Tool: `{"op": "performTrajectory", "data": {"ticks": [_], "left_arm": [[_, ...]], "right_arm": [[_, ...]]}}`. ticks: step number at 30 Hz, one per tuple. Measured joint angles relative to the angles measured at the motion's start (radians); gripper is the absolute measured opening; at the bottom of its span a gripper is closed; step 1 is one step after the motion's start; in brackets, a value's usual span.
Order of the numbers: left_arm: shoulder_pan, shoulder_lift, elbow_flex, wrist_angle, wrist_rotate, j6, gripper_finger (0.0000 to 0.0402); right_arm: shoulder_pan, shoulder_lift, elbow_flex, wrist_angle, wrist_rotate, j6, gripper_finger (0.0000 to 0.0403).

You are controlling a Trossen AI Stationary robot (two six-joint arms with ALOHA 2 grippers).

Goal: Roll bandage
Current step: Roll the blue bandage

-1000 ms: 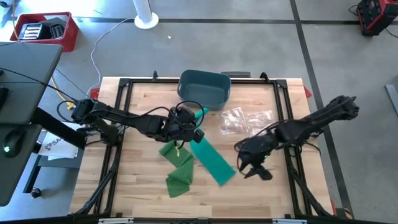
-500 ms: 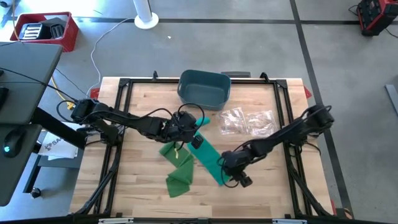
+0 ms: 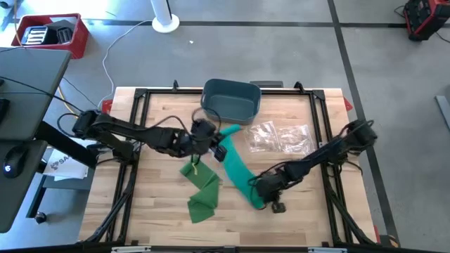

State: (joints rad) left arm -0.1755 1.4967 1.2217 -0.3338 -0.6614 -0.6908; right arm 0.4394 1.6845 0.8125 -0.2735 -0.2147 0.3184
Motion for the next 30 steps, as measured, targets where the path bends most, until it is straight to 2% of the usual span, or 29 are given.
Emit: {"op": "performTrajectory", "data": {"ticks": [4, 7, 10, 12, 17, 23, 27, 28, 30], "left_arm": [[0.025, -0.093, 0.001, 0.005, -0.047, 0.052, 0.0001], [0.047, -0.158, 0.001, 0.003, -0.075, 0.098, 0.0001], [0.078, -0.221, 0.001, 0.004, -0.082, 0.157, 0.0001], [0.099, -0.258, 0.001, 0.003, -0.082, 0.204, 0.0001], [0.165, -0.346, 0.001, -0.007, -0.052, 0.337, 0.0001], [0.228, -0.401, 0.002, -0.078, 0.148, 0.424, 0.0001], [0.235, -0.394, 0.002, -0.167, 0.332, 0.398, 0.0001], [0.231, -0.387, 0.002, -0.177, 0.375, 0.371, 0.0001], [0.21, -0.366, 0.002, -0.188, 0.441, 0.335, 0.0001]], "right_arm": [[0.047, -0.236, 0.006, -0.077, 0.056, 0.131, 0.0003], [0.076, -0.419, 0.052, -0.217, 0.138, 0.246, 0.0001], [0.109, -0.562, 0.202, -0.35, 0.293, 0.336, 0.0001], [0.13, -0.596, 0.342, -0.423, 0.389, 0.355, 0.0001], [0.156, -0.513, 0.739, -0.566, 0.581, 0.287, 0.0001], [0.154, -0.275, 1.226, -0.714, 0.759, 0.087, 0.0], [0.15, -0.145, 1.515, -0.763, 0.855, -0.076, 0.0], [0.145, -0.125, 1.548, -0.741, 0.869, -0.118, 0.0], [0.135, -0.159, 1.49, -0.593, 0.857, -0.253, 0.0]]}}
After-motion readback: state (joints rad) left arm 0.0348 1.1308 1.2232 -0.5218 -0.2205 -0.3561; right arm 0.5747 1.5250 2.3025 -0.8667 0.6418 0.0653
